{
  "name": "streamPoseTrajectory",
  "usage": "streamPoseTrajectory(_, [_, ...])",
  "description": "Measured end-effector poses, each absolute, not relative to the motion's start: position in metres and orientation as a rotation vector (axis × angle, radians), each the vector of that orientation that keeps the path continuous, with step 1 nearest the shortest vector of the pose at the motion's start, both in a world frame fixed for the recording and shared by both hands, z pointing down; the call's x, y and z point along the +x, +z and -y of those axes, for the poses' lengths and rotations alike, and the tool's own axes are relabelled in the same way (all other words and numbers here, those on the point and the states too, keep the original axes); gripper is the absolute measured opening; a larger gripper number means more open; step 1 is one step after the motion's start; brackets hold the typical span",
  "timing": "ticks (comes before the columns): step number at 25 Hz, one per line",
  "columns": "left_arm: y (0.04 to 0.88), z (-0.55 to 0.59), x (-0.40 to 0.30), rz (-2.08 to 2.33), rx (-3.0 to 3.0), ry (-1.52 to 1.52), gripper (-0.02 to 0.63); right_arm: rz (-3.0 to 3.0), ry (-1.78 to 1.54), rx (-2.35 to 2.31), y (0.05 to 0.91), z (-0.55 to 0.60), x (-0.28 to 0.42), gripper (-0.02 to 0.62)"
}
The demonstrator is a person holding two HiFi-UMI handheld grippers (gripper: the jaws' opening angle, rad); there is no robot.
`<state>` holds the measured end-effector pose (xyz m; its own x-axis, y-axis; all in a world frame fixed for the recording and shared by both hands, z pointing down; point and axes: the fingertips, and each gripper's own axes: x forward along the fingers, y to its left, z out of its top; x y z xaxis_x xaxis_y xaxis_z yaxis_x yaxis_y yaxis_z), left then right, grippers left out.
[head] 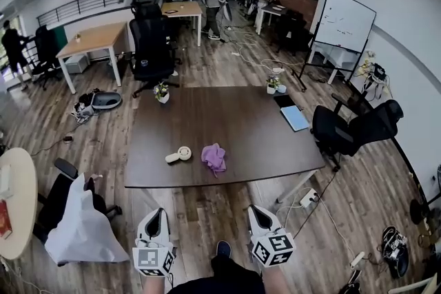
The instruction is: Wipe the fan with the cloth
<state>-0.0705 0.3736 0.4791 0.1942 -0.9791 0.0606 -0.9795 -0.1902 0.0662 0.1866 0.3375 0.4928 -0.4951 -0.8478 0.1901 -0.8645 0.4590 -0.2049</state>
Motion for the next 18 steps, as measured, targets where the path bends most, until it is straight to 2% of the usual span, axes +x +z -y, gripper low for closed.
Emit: streamPoseTrajectory(18, [0.482, -0.295, -0.084, 2.054, 2.242, 0.031, -0.005, 2.7, 0.387, 1.449, 0.49, -0.237, 0.176, 0.011])
